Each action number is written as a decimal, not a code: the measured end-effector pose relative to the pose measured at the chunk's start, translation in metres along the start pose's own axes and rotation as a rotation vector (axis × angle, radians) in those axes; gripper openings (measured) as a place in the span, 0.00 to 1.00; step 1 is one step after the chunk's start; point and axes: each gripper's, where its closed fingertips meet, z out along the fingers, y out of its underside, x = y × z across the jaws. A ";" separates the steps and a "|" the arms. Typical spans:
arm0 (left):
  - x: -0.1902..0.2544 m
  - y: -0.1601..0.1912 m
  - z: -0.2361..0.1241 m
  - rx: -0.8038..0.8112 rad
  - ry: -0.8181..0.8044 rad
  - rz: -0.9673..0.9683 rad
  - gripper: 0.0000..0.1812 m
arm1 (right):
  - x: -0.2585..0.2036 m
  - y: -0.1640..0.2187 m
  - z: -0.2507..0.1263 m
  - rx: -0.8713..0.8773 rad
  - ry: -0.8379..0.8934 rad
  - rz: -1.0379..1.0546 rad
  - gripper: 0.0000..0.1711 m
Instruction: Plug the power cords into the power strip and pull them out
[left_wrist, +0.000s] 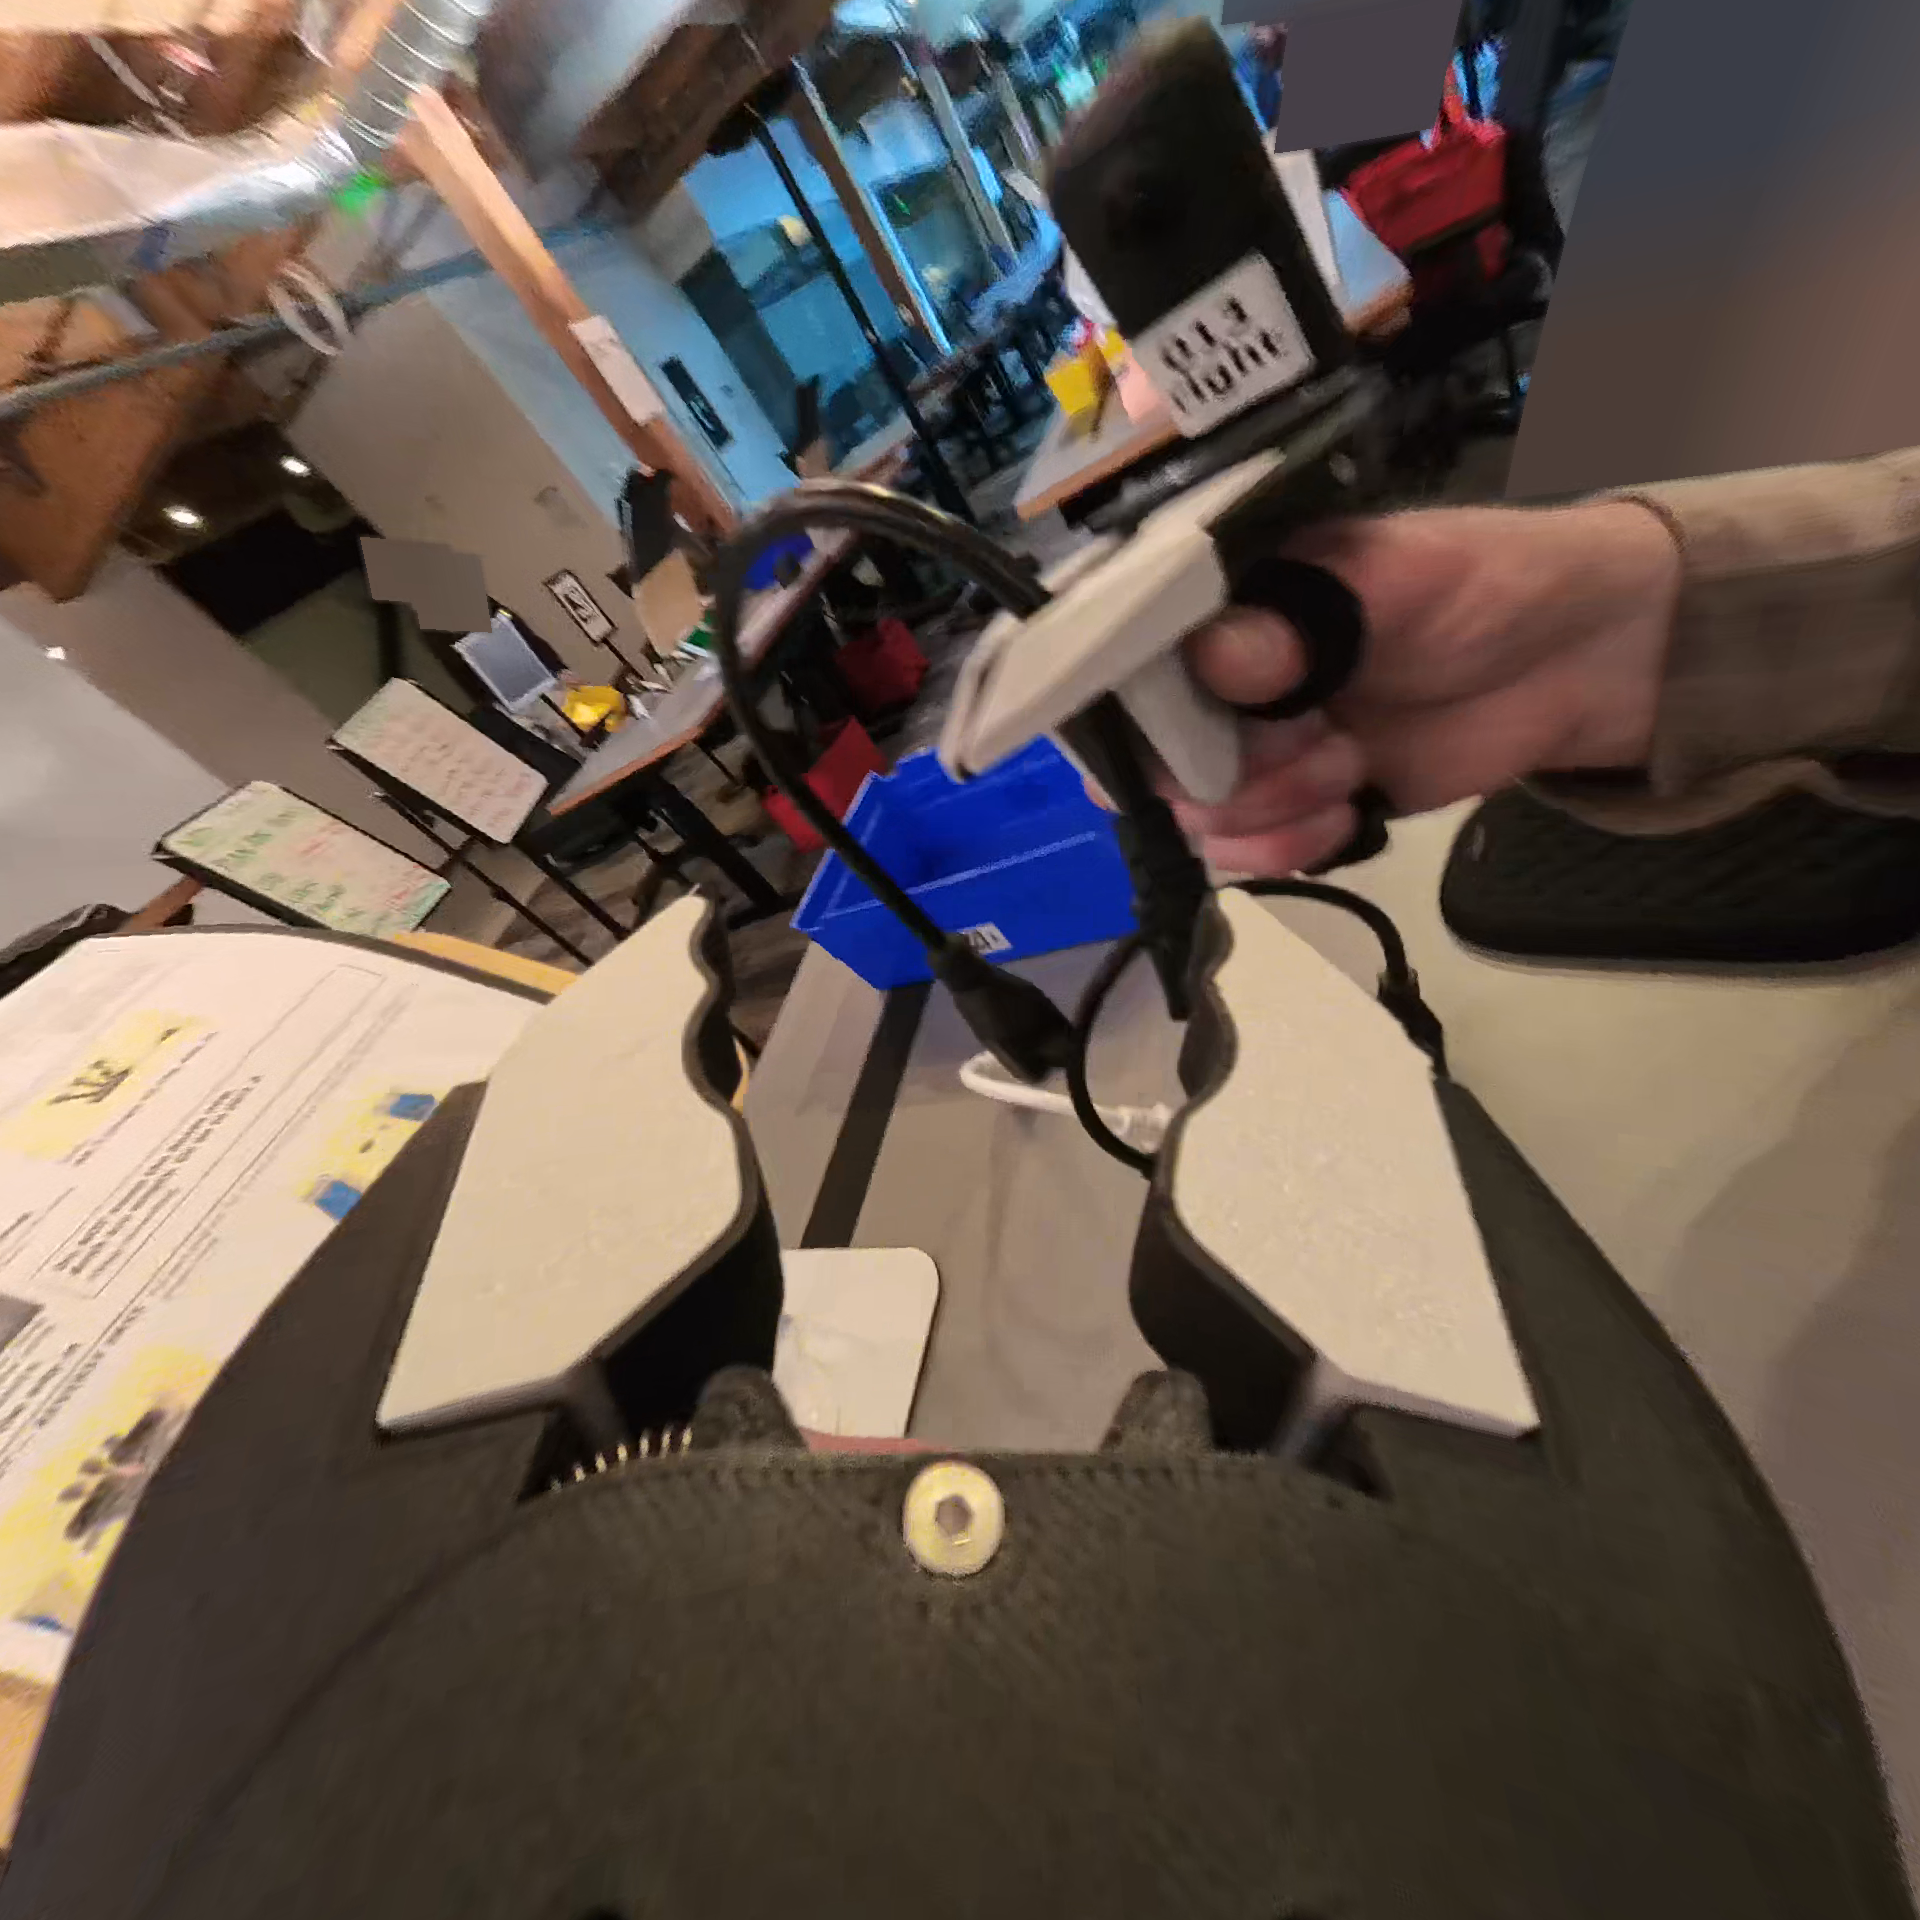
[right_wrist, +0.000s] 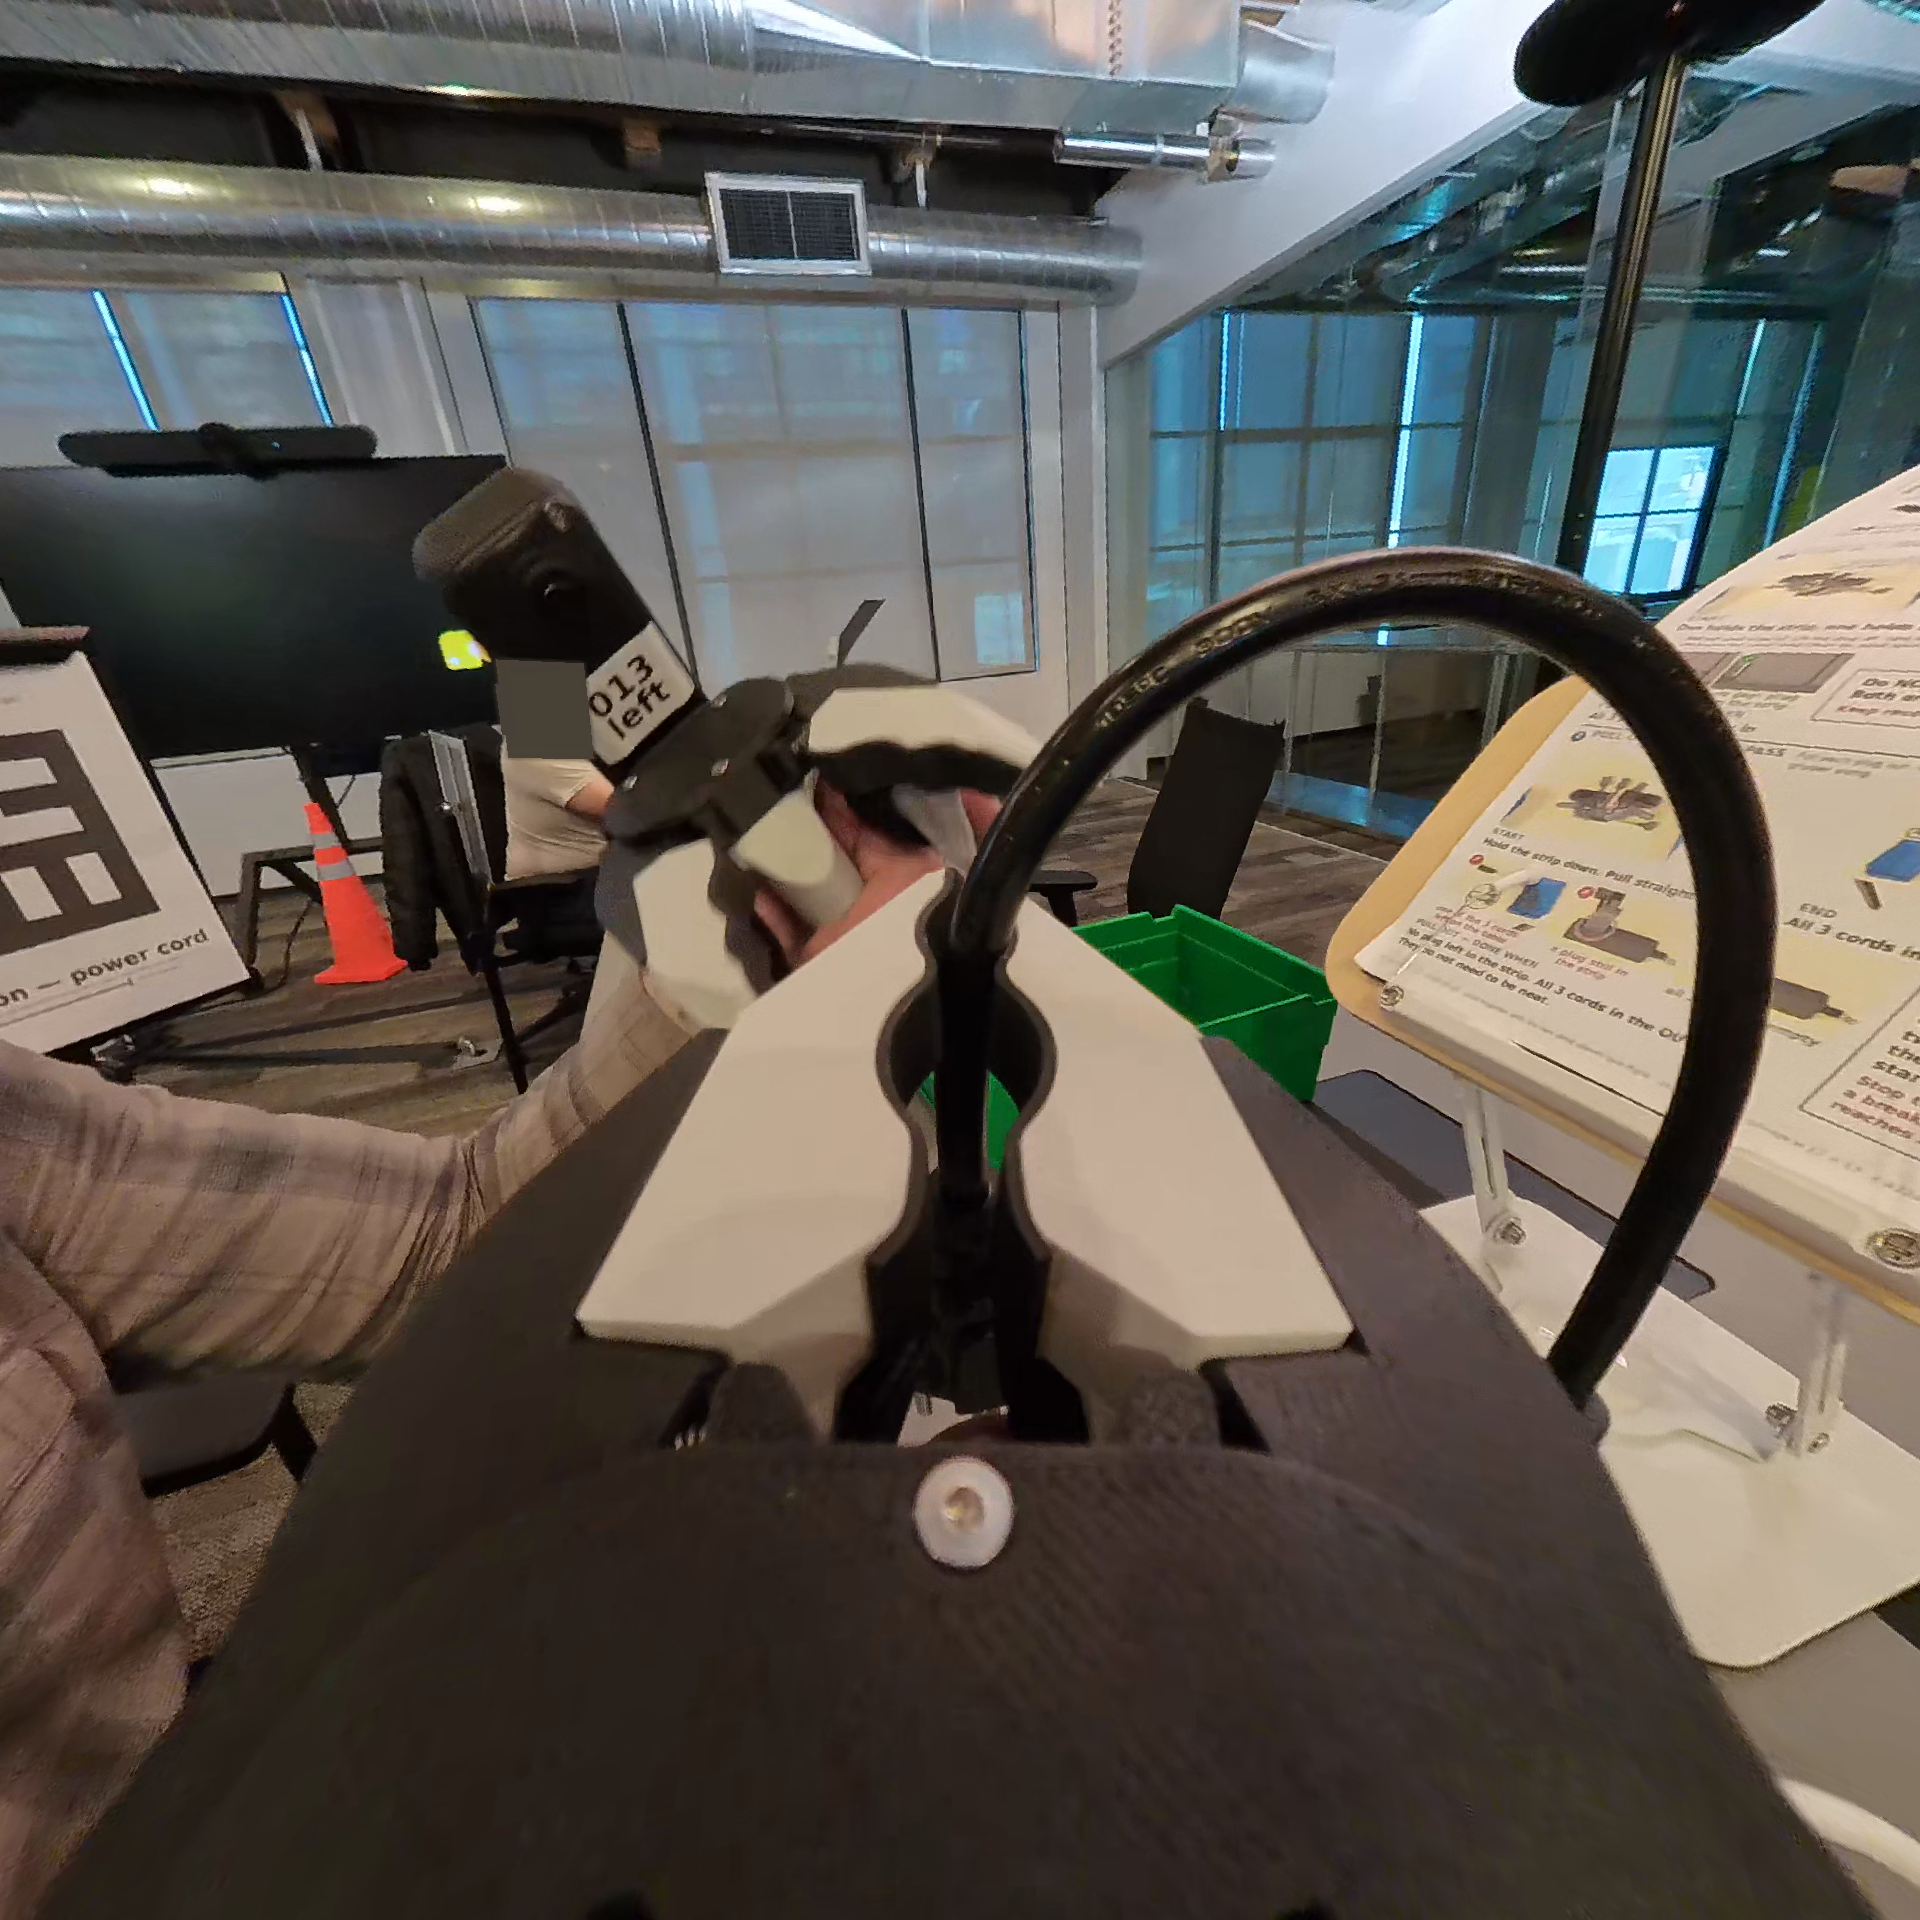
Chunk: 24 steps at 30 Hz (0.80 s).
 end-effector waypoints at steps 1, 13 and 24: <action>0.008 0.004 0.005 -0.026 0.025 0.026 0.46 | 0.001 -0.002 0.001 0.006 -0.003 0.004 0.00; 0.050 0.036 0.061 -0.135 0.125 -0.027 0.32 | 0.009 -0.009 0.010 0.044 0.082 -0.066 0.00; 0.038 0.030 0.058 -0.016 0.133 -0.114 0.13 | -0.001 -0.013 0.007 0.028 0.079 -0.189 0.02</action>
